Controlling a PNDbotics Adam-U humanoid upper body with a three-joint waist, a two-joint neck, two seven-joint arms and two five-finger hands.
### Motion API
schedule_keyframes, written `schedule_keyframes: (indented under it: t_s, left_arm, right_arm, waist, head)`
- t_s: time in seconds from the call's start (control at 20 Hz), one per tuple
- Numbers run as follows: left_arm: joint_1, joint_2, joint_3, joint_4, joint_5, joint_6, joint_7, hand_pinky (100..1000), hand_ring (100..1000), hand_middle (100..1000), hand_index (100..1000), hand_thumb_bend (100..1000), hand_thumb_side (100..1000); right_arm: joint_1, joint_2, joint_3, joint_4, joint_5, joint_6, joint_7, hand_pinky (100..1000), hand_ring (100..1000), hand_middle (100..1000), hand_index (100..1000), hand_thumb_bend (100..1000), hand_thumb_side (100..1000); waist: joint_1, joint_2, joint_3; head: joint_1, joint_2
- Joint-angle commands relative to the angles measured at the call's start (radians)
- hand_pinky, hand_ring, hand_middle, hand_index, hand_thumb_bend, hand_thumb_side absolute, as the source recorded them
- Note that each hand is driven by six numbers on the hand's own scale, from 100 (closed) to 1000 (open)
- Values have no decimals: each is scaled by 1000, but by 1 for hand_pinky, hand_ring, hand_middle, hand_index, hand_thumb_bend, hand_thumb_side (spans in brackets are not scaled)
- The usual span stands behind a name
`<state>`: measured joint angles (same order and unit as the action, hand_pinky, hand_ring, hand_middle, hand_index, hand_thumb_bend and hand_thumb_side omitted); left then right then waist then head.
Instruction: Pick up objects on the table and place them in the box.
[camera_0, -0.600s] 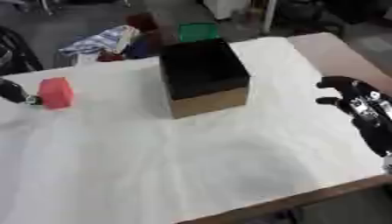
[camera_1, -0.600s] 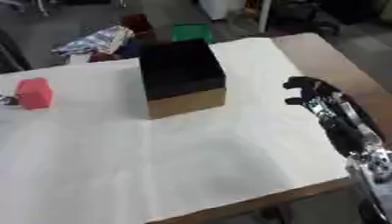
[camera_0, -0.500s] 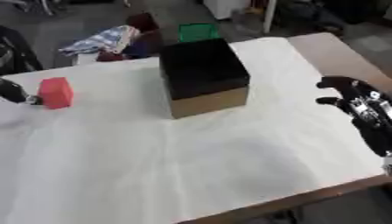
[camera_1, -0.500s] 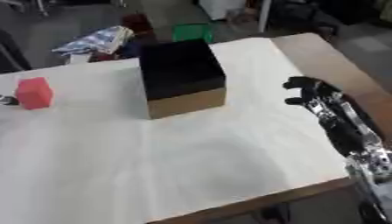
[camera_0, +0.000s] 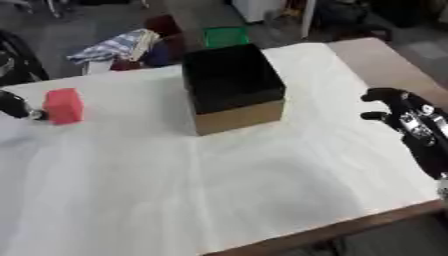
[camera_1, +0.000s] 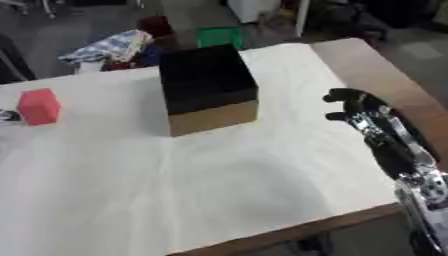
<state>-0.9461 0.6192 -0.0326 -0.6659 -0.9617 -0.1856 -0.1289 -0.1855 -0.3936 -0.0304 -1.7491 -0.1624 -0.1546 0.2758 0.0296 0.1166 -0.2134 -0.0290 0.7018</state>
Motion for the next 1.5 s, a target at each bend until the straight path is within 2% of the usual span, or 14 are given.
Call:
schedule_keyframes:
  t_s: [0.05,0.4,0.85,1.2,1.5]
  left_arm:
    - [-30,21,9,-9,-12,13,9,704,810,654,740,797,100]
    - [-32,25,21,0,-25,35,37,704,810,655,742,797,100]
    - [-32,41,38,9,-43,83,98,697,802,643,736,798,100]
    - [-31,53,48,7,-46,133,171,701,813,670,741,799,100]
    - [-32,55,50,14,-40,158,204,703,821,682,757,799,100]
  right_arm:
    - [-14,-22,-6,-12,-6,-2,4,790,1000,757,839,100,716]
    - [-18,-18,-7,-14,-4,-3,6,790,1000,758,839,100,721]
    - [-26,-6,-12,-18,3,-3,4,790,1000,758,839,100,734]
    - [-32,6,-15,-21,11,-3,1,790,1000,754,839,100,742]
    - [-37,9,-15,-23,17,-3,0,790,1000,754,839,100,747]
  waist:
    - [0,-8,-3]
    - [2,12,-20]
    - [3,55,-44]
    - [7,89,-61]
    - [9,107,-68]
  head:
    - [-1,-12]
    - [0,-21]
    - [-1,-34]
    - [-1,-44]
    - [-2,-49]
